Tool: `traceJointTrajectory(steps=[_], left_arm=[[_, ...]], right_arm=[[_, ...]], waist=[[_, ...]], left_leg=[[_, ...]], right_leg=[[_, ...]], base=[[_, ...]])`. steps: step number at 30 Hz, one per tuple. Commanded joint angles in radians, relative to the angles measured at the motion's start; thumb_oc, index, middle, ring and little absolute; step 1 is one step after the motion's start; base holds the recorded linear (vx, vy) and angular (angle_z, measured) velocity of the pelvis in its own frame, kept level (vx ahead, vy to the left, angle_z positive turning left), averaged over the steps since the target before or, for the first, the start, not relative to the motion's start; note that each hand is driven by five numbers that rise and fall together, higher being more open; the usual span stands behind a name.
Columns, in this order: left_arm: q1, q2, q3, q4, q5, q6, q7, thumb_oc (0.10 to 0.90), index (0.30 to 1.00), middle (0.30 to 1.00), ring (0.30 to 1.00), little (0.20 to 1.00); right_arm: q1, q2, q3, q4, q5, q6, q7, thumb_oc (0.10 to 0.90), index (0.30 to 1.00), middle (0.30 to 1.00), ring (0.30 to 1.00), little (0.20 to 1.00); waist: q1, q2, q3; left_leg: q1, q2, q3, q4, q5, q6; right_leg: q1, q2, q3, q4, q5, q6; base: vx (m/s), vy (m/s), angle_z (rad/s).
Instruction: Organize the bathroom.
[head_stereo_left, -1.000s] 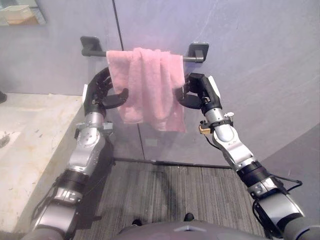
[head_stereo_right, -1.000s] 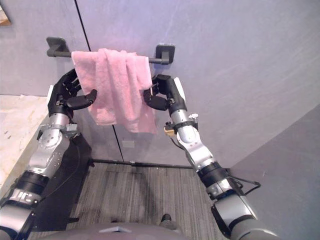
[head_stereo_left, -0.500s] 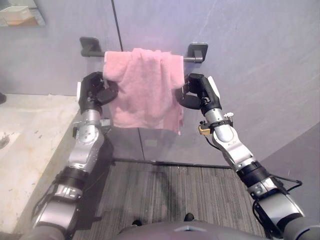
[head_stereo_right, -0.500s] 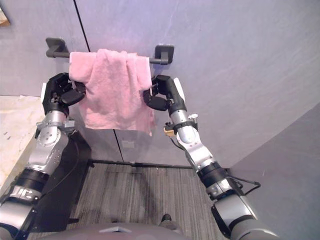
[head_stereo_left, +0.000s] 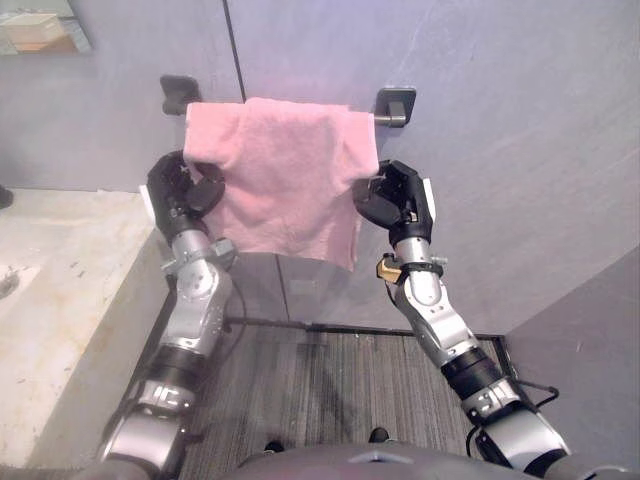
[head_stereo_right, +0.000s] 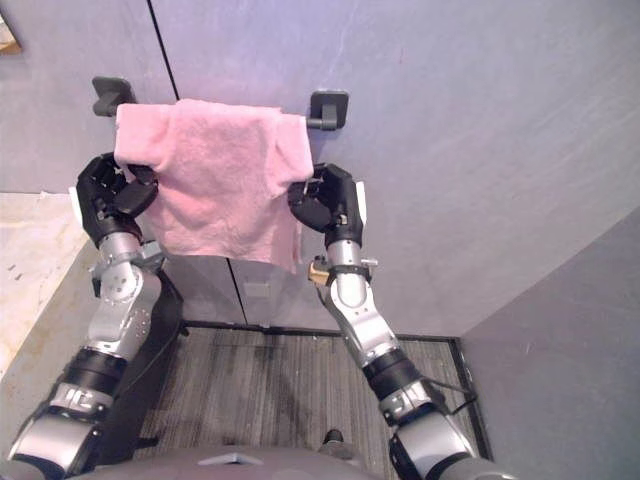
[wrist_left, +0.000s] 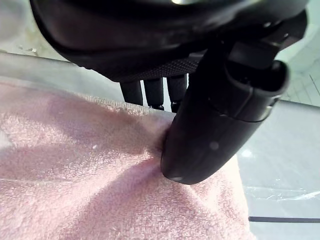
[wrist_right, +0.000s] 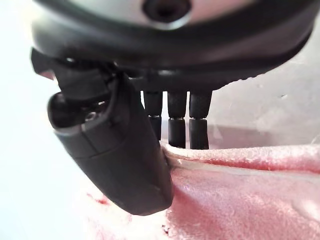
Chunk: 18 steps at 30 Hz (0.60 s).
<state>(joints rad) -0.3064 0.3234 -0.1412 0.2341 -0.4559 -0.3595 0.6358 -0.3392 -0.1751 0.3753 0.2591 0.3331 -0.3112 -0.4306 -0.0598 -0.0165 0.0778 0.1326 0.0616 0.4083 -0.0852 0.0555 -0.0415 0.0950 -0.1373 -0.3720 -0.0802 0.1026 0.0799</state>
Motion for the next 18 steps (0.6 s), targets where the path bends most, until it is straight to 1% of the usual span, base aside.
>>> traceJointTrajectory(steps=[1,4,6,10,15,18], left_arm=[[-0.051,0.049,0.021,-0.026,0.098,-0.103,0.022,0.4,0.3,0.3,0.3,0.3],[-0.056,0.042,0.003,-0.017,0.089,-0.095,0.034,0.4,0.3,0.3,0.3,0.3],[-0.059,0.041,0.0,-0.012,0.083,-0.094,0.043,0.4,0.3,0.3,0.3,0.3],[-0.053,0.028,-0.006,0.008,0.088,-0.105,0.103,0.4,0.3,0.3,0.3,0.3],[-0.036,0.002,-0.004,0.014,0.12,-0.128,0.189,0.4,0.3,0.3,0.3,0.3],[-0.027,-0.012,-0.005,0.009,0.127,-0.121,0.196,0.4,0.3,0.3,0.3,0.3]], right_arm=[[0.031,-0.023,-0.008,0.017,0.026,-0.038,-0.061,0.4,0.3,0.3,0.3,0.3],[0.034,-0.004,-0.018,0.033,0.067,-0.035,-0.121,0.4,0.3,0.3,0.3,0.3],[0.032,0.0,-0.02,0.036,0.081,-0.035,-0.133,0.4,0.3,0.3,0.3,0.3],[0.036,0.023,-0.039,0.053,0.135,-0.048,-0.191,0.4,0.3,0.3,0.3,0.3],[0.046,0.035,-0.041,0.042,0.147,-0.045,-0.219,0.4,0.3,0.3,0.3,0.3],[0.05,0.041,-0.039,0.035,0.146,-0.042,-0.218,0.4,0.3,0.3,0.3,0.3]], waist=[[0.0,0.008,-0.042],[-0.005,0.011,-0.04],[-0.005,0.012,-0.039],[-0.006,0.015,-0.039],[-0.004,0.012,-0.038],[-0.002,0.01,-0.037]], left_leg=[[0.015,-0.058,-0.029,-0.002,-0.046,0.032],[0.019,-0.059,-0.024,-0.002,-0.046,0.034],[0.019,-0.059,-0.022,-0.002,-0.046,0.034],[0.019,-0.059,-0.018,-0.002,-0.045,0.037],[0.017,-0.06,-0.022,-0.002,-0.049,0.042],[0.016,-0.061,-0.026,-0.002,-0.05,0.044]], right_leg=[[0.0,0.012,0.023,0.007,-0.03,0.049],[0.0,0.012,0.024,0.007,-0.027,0.049],[0.0,0.011,0.024,0.007,-0.026,0.049],[-0.002,0.012,0.026,0.008,-0.026,0.046],[-0.002,0.011,0.024,0.009,-0.028,0.045],[-0.002,0.013,0.025,0.009,-0.03,0.044]], base=[[0.0,0.0,0.0],[0.0,0.0,0.0],[0.0,0.0,0.0],[0.0,0.002,-0.01],[0.0,0.0,-0.02],[0.01,-0.005,-0.06]])
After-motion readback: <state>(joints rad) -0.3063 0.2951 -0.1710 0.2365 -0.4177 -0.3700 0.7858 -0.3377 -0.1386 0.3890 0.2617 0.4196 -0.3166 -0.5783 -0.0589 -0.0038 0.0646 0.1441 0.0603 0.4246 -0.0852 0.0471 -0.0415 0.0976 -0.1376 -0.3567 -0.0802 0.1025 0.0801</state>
